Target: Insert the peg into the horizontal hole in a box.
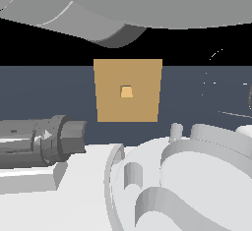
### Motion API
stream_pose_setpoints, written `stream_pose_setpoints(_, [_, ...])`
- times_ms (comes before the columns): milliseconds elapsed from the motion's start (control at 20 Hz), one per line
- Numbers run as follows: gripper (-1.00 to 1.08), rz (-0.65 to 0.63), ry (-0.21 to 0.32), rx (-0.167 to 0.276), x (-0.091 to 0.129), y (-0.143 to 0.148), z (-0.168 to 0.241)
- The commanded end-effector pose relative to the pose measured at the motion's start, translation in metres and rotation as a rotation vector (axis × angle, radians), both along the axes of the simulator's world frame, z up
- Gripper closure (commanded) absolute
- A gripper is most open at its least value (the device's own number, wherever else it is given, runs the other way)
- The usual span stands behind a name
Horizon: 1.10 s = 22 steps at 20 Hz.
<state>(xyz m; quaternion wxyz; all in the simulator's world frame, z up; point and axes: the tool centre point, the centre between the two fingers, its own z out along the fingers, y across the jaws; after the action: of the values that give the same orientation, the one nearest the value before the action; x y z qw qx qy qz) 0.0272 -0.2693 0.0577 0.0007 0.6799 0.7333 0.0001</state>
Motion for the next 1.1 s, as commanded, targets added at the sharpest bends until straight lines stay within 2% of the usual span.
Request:
stream_pose_setpoints(0, [-0.92, 0.000, 0.001, 0.001, 0.000, -0.001, -0.012])
stream_pose_setpoints(250, [-0.92, 0.001, 0.001, 0.001, 0.000, -0.002, -0.035])
stream_pose_setpoints(500, [-0.92, 0.002, 0.001, 0.001, 0.001, -0.002, -0.040])
stream_pose_setpoints(550, [1.08, 0.002, 0.001, 0.001, 0.001, -0.002, -0.040])
stream_pose_setpoints(1050, [1.08, 0.002, 0.001, 0.001, 0.001, -0.002, -0.040])
